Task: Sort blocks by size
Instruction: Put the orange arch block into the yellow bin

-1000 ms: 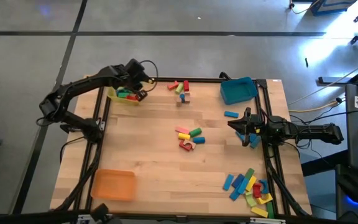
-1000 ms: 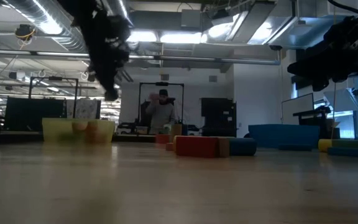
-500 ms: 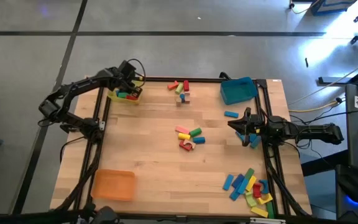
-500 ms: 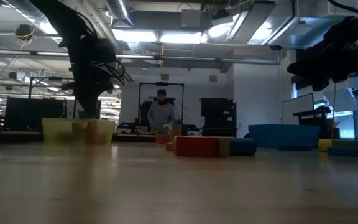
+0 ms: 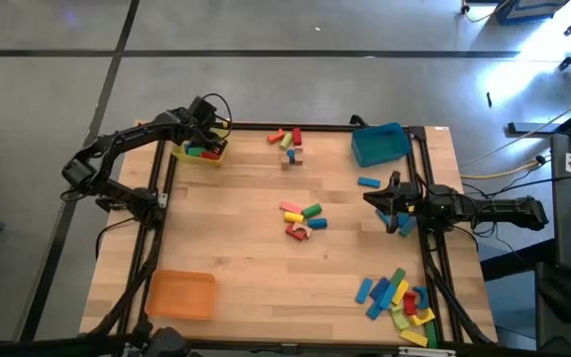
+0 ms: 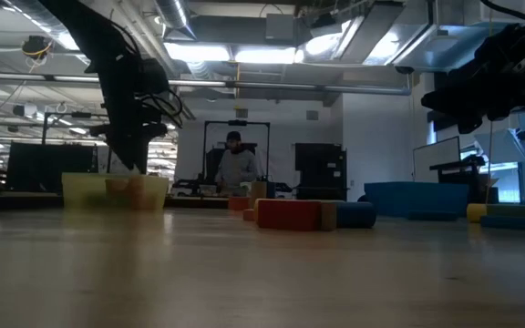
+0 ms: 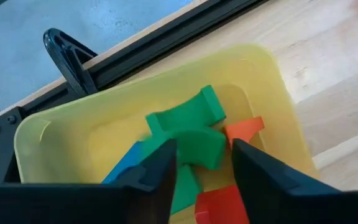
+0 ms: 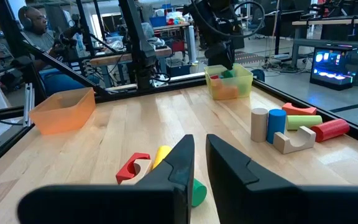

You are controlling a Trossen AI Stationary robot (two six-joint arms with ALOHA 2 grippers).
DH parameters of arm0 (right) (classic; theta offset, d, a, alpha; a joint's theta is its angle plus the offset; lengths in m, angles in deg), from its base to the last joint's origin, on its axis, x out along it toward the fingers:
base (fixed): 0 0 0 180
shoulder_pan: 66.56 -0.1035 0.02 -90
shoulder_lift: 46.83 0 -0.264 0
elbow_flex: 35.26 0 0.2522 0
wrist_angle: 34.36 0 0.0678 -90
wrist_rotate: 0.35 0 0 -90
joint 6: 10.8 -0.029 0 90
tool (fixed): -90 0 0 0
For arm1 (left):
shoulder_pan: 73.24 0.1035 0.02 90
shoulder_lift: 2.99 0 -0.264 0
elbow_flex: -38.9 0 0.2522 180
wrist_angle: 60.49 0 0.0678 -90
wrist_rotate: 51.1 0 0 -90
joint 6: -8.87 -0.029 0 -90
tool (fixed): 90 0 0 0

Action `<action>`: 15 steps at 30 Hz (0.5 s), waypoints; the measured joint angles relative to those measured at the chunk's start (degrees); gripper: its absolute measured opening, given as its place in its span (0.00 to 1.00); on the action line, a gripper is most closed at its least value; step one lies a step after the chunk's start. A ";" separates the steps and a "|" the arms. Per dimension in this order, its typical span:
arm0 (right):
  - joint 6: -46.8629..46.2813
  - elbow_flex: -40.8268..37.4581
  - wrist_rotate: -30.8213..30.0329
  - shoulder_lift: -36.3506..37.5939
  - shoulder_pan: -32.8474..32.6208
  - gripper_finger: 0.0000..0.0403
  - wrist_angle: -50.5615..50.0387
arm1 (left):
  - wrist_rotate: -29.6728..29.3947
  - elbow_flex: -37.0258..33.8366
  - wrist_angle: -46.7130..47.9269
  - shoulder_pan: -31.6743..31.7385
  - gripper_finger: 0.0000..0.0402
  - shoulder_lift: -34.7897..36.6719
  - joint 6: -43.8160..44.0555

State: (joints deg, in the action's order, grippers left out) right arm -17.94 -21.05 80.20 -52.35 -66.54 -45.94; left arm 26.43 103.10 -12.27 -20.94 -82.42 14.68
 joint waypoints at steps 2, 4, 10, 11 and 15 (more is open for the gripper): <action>0.00 0.00 0.00 0.00 0.01 0.11 0.00 | 0.06 1.01 -0.03 -0.04 0.41 0.01 -0.12; 0.00 0.00 0.00 0.00 0.02 0.11 0.00 | 0.55 2.51 -0.12 -0.61 0.43 -0.01 -0.29; 0.00 0.02 -0.02 0.00 0.02 0.11 0.00 | 3.52 6.19 -4.51 -5.94 0.45 0.01 -4.52; 0.00 0.00 -0.02 0.00 0.02 0.11 0.00 | 3.89 6.30 -5.90 -7.14 0.45 0.00 -5.24; 0.07 0.00 -0.07 0.00 0.02 0.11 0.02 | 4.46 6.35 -11.12 -11.62 0.45 -0.66 -7.95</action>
State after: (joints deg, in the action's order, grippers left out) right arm -17.87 -21.05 80.13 -52.35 -66.52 -45.92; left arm 30.89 109.45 -23.40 -32.56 -83.08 6.72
